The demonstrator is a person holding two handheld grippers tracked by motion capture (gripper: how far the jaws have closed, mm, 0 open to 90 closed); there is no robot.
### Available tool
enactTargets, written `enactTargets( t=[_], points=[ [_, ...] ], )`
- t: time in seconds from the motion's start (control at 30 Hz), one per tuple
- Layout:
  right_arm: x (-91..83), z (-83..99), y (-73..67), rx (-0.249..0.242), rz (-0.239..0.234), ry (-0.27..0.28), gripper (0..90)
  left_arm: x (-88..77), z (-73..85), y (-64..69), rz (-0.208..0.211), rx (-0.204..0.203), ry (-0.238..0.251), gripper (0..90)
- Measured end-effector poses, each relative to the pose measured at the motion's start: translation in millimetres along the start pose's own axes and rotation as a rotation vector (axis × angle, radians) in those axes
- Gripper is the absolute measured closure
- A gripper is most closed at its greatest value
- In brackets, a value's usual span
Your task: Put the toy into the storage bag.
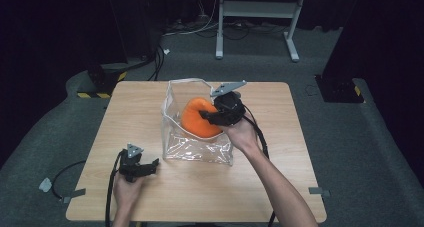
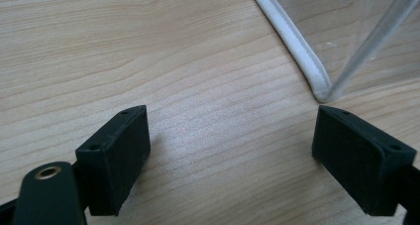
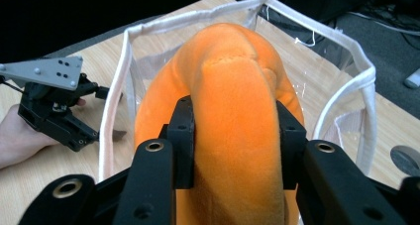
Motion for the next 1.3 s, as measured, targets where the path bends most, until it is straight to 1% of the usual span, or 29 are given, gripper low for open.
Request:
enactTargets(
  t=[0.3, 0.33, 0.5, 0.63, 0.67, 0.77, 1.0, 1.2, 1.3],
  points=[
    [7.3, 10.9, 3.5, 0.015, 0.004, -0.021, 60.8, 0.0, 0.0, 0.0, 0.0, 0.001, 0.0, 15.0],
    [9.2, 12.9, 3.7, 0.019, 0.009, -0.033, 59.7, 0.0, 0.0, 0.0, 0.0, 0.0, 0.0, 15.0],
    [11.8, 15.5, 3.5, 0.019, 0.012, -0.05, 57.0, 0.0, 0.0, 0.0, 0.0, 0.0, 0.0, 15.0],
    [12.5, 18.4, 4.3, 0.03, 0.011, -0.053, 55.9, 0.0, 0.0, 0.0, 0.0, 0.0, 0.001, 15.0],
    [13.4, 21.1, 5.8, 0.04, 0.01, -0.052, 55.2, 0.0, 0.0, 0.0, 0.0, 0.0, 0.0, 15.0],
    [13.8, 23.6, 6.8, 0.044, 0.005, -0.053, 54.0, 0.0, 0.0, 0.0, 0.0, 0.0, 0.001, 15.0],
    [14.8, 26.2, 8.3, 0.06, 0.005, -0.066, 46.7, 0.0, 0.0, 0.0, -0.001, 0.001, 0.0, 15.0],
    [17.0, 30.5, 8.5, 0.058, 0.001, -0.092, 45.0, 0.0, 0.0, -0.2, 0.0, 0.003, -0.001, 15.0],
    [16.6, 30.7, 8.5, 0.059, 0.001, -0.092, 44.3, 0.0, 0.0, -0.2, 0.0, 0.004, -0.001, 15.0]
  ],
)
Point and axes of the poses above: each handheld gripper's, and its own axes: x roughly forward along the jaws, z roughly out of its underside, y roughly to its right, the point moved 5 cm from there along x, roughly forward along the jaws, and after that the axes turned 4 degrees about y, right-handed, at the moved point
